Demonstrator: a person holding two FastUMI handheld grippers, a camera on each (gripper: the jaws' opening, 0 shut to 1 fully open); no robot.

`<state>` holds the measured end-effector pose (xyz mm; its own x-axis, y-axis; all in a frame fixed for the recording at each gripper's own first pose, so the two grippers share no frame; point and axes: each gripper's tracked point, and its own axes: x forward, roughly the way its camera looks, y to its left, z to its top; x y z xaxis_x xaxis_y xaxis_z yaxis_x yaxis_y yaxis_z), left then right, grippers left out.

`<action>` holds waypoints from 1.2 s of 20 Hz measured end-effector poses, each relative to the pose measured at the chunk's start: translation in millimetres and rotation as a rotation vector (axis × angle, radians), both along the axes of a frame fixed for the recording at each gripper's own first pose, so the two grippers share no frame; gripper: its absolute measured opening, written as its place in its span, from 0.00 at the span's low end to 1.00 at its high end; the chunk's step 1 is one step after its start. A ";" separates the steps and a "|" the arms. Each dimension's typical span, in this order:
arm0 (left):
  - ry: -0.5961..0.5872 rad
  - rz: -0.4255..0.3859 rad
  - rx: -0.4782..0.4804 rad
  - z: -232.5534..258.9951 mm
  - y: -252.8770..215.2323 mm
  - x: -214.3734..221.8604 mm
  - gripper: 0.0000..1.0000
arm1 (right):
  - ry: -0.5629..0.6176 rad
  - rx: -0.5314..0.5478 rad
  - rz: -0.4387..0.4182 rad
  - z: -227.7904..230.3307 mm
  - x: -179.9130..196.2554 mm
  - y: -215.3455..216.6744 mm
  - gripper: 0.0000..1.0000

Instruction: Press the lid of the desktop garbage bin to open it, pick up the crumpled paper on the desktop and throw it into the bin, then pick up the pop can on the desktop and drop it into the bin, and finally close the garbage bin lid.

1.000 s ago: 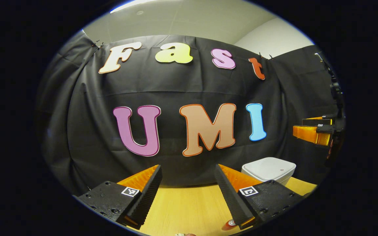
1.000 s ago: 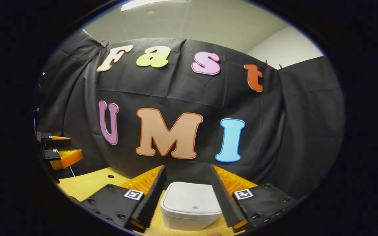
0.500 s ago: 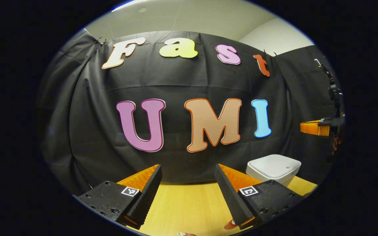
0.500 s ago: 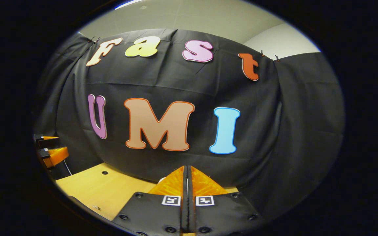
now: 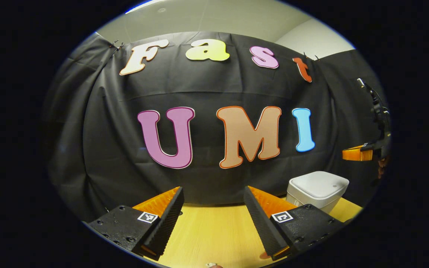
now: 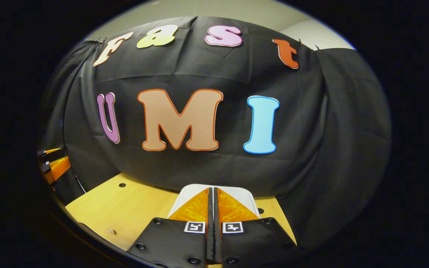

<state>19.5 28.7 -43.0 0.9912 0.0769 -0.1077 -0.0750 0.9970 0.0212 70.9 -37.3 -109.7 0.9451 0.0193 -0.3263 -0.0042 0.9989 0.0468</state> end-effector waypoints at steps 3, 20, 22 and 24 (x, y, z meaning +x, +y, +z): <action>0.009 0.006 0.006 -2.4 1.6 0.7 0.94 | 0.060 0.032 0.023 -24.2 1.0 6.2 0.03; 0.039 0.033 0.012 -15.1 8.5 0.0 0.94 | 0.268 0.039 0.014 -107.8 -1.7 0.2 0.03; 0.039 0.032 0.010 -14.5 7.8 0.7 0.95 | 0.281 0.045 0.011 -109.7 -5.3 2.0 0.03; 0.039 0.028 0.005 -14.3 7.5 0.3 0.94 | 0.292 0.048 0.005 -111.4 -6.0 1.1 0.03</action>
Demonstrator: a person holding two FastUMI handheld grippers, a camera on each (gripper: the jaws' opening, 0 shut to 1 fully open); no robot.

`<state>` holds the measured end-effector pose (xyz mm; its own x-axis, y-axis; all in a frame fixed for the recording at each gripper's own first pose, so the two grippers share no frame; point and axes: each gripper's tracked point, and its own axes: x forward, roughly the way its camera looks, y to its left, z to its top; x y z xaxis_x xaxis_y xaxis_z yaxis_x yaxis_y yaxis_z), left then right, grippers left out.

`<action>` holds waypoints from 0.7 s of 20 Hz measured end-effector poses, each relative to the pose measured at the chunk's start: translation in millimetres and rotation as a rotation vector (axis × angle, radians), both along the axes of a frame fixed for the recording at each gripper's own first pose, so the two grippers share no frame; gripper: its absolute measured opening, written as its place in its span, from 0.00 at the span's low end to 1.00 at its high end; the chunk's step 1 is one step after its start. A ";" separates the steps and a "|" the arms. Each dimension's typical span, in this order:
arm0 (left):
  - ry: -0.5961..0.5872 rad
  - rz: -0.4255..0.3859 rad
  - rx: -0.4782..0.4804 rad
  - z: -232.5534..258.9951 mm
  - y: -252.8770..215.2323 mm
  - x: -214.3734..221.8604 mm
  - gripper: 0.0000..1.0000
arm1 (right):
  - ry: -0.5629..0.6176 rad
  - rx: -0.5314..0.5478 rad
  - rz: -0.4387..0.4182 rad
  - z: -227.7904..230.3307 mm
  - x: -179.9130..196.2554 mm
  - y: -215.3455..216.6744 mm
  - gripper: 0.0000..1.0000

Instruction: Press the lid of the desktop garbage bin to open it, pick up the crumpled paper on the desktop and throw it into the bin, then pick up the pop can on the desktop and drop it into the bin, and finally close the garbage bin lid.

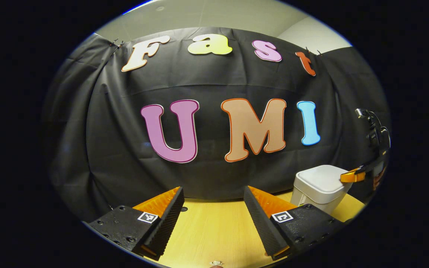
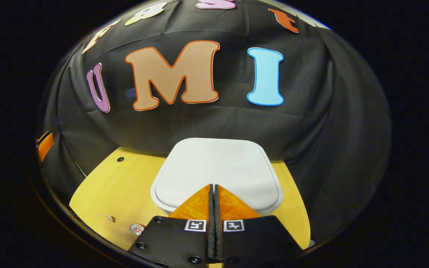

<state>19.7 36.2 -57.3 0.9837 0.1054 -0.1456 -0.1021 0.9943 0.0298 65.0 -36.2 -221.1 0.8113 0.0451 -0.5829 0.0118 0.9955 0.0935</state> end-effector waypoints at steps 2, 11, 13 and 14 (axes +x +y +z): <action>0.001 -0.006 -0.004 -0.9 -1.1 0.1 0.94 | 0.010 0.000 -0.009 -1.6 -1.4 0.3 0.02; -0.016 -0.030 0.013 5.0 -3.4 -3.9 0.95 | -0.009 0.004 -0.018 2.8 -1.8 -0.7 0.03; -0.020 -0.029 0.017 5.1 -2.2 -5.0 0.94 | -0.039 -0.012 -0.017 9.7 0.9 -2.5 0.03; -0.021 -0.029 0.017 5.1 -1.7 -6.4 0.95 | -0.028 -0.012 -0.012 8.4 -1.3 -2.0 0.02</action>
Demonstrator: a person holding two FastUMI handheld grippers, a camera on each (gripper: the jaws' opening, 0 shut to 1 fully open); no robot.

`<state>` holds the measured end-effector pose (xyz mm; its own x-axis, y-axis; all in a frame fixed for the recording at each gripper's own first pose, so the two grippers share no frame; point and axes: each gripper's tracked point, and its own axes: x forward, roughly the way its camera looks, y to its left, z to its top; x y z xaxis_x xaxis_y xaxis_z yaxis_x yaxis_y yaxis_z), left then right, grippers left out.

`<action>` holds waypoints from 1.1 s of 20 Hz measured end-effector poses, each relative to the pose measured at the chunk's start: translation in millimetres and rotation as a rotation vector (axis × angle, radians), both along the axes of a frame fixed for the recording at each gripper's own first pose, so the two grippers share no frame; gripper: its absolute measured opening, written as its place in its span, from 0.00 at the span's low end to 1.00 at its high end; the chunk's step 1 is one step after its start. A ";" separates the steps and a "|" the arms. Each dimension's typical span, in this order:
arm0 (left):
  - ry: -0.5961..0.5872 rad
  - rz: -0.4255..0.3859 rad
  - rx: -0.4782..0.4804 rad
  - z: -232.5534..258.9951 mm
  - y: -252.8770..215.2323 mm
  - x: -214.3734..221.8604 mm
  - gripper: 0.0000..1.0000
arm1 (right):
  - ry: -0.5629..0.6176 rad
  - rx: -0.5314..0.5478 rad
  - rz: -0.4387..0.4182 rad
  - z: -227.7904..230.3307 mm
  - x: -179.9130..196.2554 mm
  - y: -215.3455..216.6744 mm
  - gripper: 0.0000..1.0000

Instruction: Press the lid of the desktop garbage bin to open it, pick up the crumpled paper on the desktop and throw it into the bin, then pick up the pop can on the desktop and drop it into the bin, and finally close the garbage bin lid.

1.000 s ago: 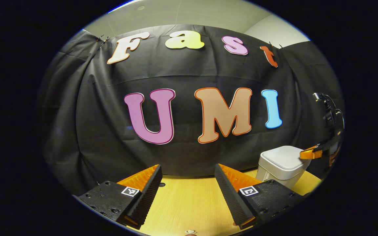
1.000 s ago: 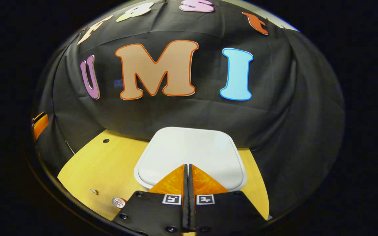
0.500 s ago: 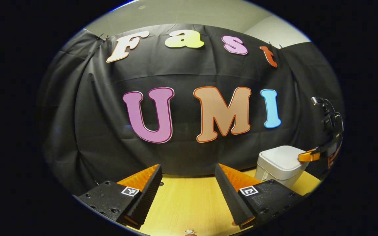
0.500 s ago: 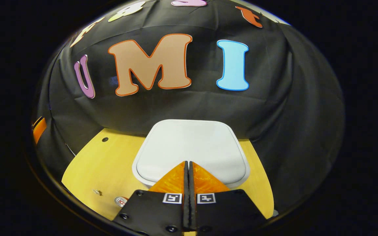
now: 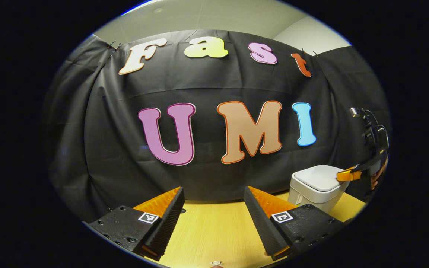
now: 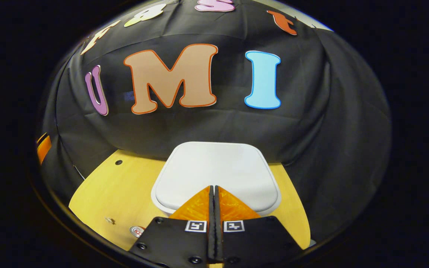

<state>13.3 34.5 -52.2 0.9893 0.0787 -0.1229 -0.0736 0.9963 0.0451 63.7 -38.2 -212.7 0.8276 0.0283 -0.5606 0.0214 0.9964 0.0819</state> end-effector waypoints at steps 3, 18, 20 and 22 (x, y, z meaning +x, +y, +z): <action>-0.002 0.003 -0.001 0.1 2.7 -4.4 0.94 | -0.019 -0.007 -0.001 4.0 0.7 -0.4 0.03; 0.003 -0.009 -0.012 -4.3 6.9 -12.5 0.94 | -0.292 -0.047 -0.022 73.8 -5.7 -2.4 0.11; 0.003 -0.011 -0.015 -5.8 7.6 -13.8 0.94 | -0.309 -0.044 -0.011 78.1 -7.2 1.4 0.18; 0.006 -0.012 -0.016 -7.6 8.7 -15.6 0.94 | -0.318 -0.039 0.002 80.3 -11.1 5.2 0.35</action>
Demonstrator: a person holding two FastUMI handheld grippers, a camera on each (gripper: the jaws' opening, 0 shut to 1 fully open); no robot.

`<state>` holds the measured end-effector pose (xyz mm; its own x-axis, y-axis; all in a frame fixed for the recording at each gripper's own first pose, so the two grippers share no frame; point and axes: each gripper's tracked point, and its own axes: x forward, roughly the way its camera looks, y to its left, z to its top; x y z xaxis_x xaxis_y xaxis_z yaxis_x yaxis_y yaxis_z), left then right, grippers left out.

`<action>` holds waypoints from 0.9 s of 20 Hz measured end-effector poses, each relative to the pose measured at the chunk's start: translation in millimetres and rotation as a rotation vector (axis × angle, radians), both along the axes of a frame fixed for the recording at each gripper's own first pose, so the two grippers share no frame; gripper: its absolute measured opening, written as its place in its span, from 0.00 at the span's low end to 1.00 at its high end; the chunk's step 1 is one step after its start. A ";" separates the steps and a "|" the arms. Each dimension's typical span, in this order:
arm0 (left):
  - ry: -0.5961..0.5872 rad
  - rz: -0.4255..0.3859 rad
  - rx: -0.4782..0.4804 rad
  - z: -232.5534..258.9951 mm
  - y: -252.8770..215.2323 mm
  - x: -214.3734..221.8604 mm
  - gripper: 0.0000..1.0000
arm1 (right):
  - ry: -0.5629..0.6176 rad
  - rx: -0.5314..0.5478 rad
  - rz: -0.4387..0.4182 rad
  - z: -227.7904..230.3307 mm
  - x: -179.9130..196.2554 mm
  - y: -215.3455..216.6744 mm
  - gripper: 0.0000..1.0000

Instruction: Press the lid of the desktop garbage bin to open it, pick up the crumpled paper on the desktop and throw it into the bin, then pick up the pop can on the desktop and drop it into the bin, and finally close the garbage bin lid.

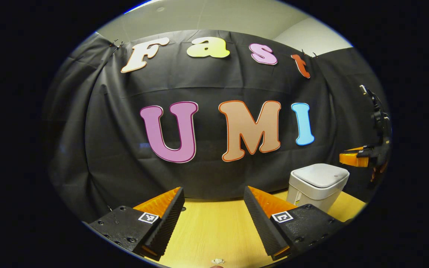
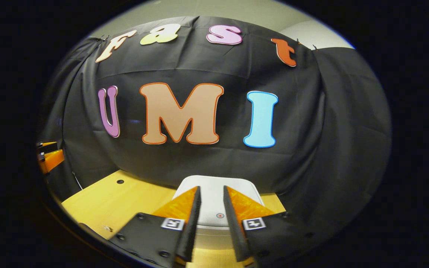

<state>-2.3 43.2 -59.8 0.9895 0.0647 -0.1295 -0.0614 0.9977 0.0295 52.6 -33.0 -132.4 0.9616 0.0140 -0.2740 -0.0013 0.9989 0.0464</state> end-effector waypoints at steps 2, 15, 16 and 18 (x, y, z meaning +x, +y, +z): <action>0.002 -0.002 0.005 -2.2 1.0 -2.2 0.94 | -0.018 0.010 0.013 4.7 -4.5 8.4 0.65; 0.152 -0.039 -0.027 -85.7 4.5 -19.5 0.94 | 0.020 0.050 0.211 -32.6 -55.3 101.9 0.80; 0.172 -0.044 -0.030 -96.5 5.1 -21.7 0.96 | 0.035 0.053 0.224 -39.9 -59.3 109.1 0.80; 0.220 -0.052 -0.037 -118.2 6.4 -26.3 0.94 | 0.076 0.046 0.254 -58.3 -70.9 124.4 0.82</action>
